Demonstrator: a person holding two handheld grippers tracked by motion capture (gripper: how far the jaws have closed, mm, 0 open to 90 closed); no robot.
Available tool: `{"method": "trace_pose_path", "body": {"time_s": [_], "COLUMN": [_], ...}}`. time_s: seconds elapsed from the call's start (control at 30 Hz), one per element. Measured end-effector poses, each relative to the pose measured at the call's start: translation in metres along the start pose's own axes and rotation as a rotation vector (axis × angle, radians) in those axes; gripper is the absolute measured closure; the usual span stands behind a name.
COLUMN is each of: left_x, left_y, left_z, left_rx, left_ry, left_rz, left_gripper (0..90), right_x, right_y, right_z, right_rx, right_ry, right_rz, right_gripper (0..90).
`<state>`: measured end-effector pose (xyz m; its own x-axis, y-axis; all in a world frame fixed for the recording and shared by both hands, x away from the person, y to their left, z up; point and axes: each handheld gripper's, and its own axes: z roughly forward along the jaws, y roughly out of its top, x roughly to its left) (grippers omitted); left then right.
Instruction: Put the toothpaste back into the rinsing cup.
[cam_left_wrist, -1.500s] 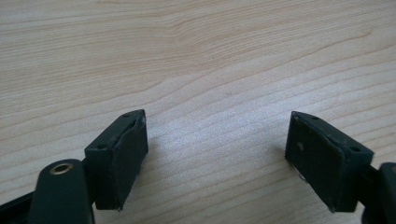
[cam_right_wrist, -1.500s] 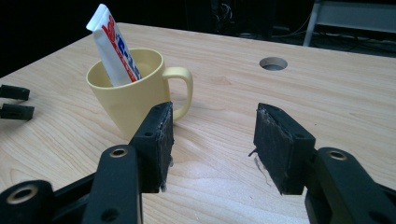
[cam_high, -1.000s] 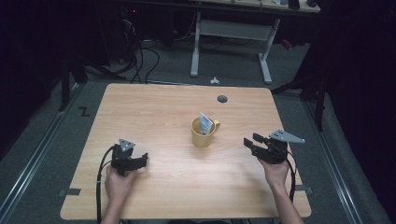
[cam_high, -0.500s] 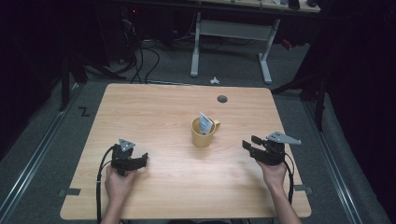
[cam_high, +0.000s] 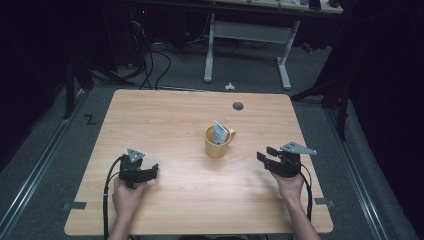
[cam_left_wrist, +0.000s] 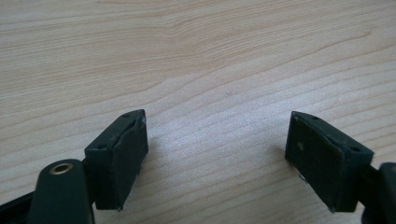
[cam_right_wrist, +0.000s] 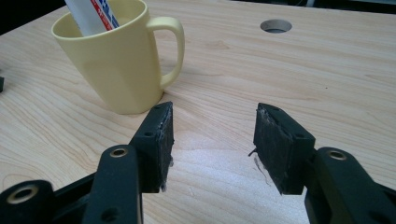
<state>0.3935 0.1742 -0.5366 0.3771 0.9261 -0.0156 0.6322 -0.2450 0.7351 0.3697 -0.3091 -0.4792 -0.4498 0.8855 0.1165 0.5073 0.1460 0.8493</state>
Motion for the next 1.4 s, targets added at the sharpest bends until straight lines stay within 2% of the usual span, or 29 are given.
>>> {"method": "trace_pose_path", "body": {"time_s": [0.5,1.4], "left_x": [0.0,0.0], "left_y": [0.0,0.0], "left_z": [0.0,0.0], "left_rx": [0.0,0.0], "left_ry": [0.0,0.0], "left_rz": [0.0,0.0], "left_gripper": [21.5,21.5], "right_x": [0.004,-0.001], "right_y": [-0.003,-0.018], "right_z": [0.01,0.027], "right_rx": [0.017,0.077], "right_ry": [0.004,-0.028], "right_rz": [-0.008,0.006], "right_gripper": [47.8,47.9]}}
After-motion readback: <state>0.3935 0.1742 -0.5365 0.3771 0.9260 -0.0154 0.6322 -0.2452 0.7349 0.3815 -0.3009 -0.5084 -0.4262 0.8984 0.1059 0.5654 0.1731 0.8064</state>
